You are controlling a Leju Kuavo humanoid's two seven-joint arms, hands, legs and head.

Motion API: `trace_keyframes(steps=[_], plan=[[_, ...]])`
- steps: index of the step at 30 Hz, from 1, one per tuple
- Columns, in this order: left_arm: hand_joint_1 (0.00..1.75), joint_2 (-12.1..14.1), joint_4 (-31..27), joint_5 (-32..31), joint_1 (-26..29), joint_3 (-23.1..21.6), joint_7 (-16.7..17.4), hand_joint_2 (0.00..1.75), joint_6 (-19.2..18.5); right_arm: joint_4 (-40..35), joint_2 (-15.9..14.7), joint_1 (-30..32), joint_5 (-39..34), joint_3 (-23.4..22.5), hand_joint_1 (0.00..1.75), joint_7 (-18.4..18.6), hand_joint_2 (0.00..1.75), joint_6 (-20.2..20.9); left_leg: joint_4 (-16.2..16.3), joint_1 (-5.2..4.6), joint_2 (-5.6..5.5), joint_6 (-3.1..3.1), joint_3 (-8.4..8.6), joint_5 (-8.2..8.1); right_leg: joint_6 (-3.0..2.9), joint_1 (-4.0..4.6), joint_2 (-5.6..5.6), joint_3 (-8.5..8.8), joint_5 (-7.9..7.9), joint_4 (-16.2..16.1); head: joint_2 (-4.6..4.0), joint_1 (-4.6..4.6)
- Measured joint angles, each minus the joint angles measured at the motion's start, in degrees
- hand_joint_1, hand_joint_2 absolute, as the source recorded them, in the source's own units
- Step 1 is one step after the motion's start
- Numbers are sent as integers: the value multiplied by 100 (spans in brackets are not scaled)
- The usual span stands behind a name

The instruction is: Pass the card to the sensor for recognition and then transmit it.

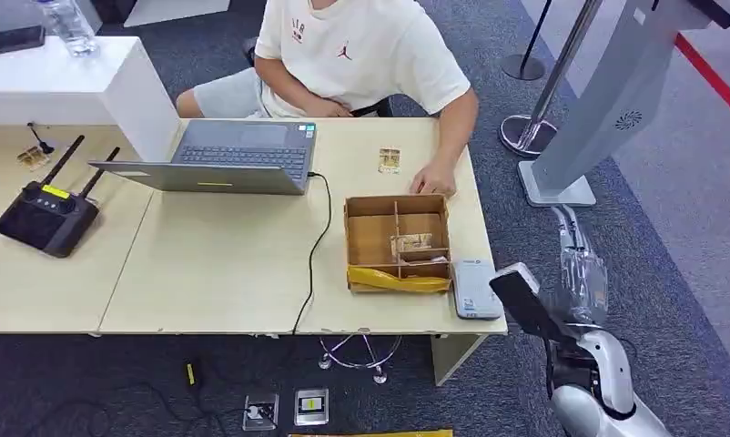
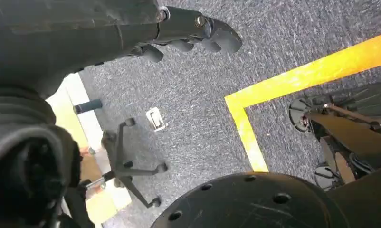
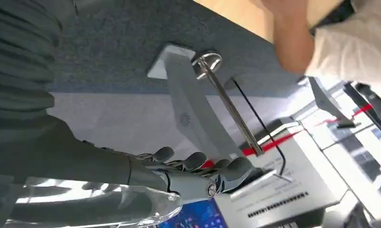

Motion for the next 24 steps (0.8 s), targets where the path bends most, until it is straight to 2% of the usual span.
trace_keyframes(steps=[4, 9, 14, 24], plan=[[0, -2, 0, 4, -5, 0, 0, 0, 0, -11, 2, 212, 249, -67, 0, 142, 175, 693, 0, 0, 4, 0, 0, 0, 0, -1, 4, 0, 0, 0, -2, -4], [0, -2, 0, 22, -6, 0, 0, 0, 0, 2, 13, 196, 356, -50, 0, 203, 175, 1088, 0, 0, 2, 0, -3, 0, 0, -1, 1, 2, 0, 1, -2, -2], [0, -9, 0, 55, -26, 0, 4, 0, 0, 204, 210, -141, 531, 156, 0, 19, 175, 1647, -1, 0, 4, 0, -5, 1, 0, 0, 7, 0, 0, 3, 0, -4], [0, -13, 0, 66, -52, 0, 22, 0, 0, 547, 442, -727, 572, 542, 0, -44, 175, 1844, -1, 0, -4, 0, -7, 2, 0, 0, 1, -1, 0, 3, 0, -2]])
